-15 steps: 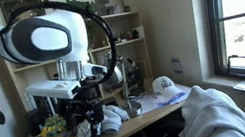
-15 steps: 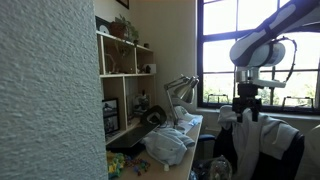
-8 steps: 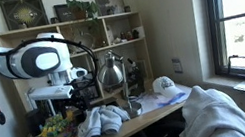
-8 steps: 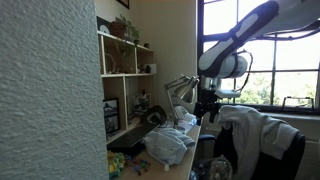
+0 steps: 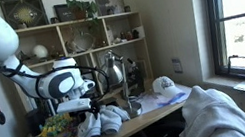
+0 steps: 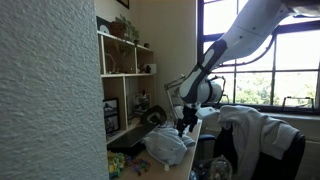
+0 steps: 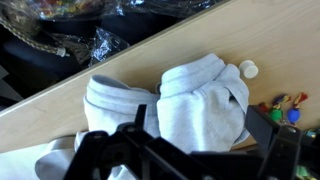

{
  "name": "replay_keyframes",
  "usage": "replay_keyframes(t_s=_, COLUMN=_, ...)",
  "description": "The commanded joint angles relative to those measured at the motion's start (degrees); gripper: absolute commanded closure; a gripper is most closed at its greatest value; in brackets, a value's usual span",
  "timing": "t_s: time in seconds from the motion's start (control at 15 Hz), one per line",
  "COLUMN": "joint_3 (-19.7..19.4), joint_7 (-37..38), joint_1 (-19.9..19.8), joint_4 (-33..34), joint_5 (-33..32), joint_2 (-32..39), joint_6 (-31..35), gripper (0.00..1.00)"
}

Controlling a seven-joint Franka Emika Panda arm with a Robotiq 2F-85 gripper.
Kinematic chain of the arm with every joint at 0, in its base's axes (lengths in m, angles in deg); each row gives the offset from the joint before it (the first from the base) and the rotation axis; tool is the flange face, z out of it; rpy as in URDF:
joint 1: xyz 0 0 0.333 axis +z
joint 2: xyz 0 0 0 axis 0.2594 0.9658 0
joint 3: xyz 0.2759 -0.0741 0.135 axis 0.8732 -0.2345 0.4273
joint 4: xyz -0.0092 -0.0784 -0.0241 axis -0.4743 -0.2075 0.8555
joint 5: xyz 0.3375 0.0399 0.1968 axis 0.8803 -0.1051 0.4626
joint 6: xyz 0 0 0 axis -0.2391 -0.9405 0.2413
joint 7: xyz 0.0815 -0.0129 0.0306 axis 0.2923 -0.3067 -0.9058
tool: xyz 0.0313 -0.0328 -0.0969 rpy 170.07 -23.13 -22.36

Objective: Remove the grey piece of clothing from the table

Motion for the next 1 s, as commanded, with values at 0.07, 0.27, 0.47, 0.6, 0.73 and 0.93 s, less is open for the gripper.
replay_keyframes(t_s=0.07, joint_3=6.5, joint_7=-10.5, joint_1=-4.0, joint_4=9.7, joint_5=6.4, joint_2=13.2, joint_6=5.0, gripper=0.00)
replay_keyframes(t_s=0.27, joint_3=10.0, joint_7=-10.0, joint_1=-6.7, joint_4=14.4, joint_5=2.3, joint_2=19.4, joint_6=7.1, gripper=0.00)
replay_keyframes(t_s=0.47, joint_3=8.8, joint_7=-7.2, joint_1=-6.8, joint_4=16.1, joint_5=-6.3, joint_2=24.3, joint_6=10.2, gripper=0.00)
replay_keyframes(t_s=0.6, joint_3=8.4, joint_7=-6.5, joint_1=-7.2, joint_4=16.5, joint_5=-11.0, joint_2=26.5, joint_6=11.0, gripper=0.26)
replay_keyframes(t_s=0.73, joint_3=8.8, joint_7=-5.4, joint_1=-7.9, joint_4=16.5, joint_5=-13.7, joint_2=27.9, joint_6=11.8, gripper=0.42)
replay_keyframes(t_s=0.93, joint_3=9.6, joint_7=-4.4, joint_1=-8.7, joint_4=16.6, joint_5=-15.9, joint_2=28.6, joint_6=12.4, gripper=0.64)
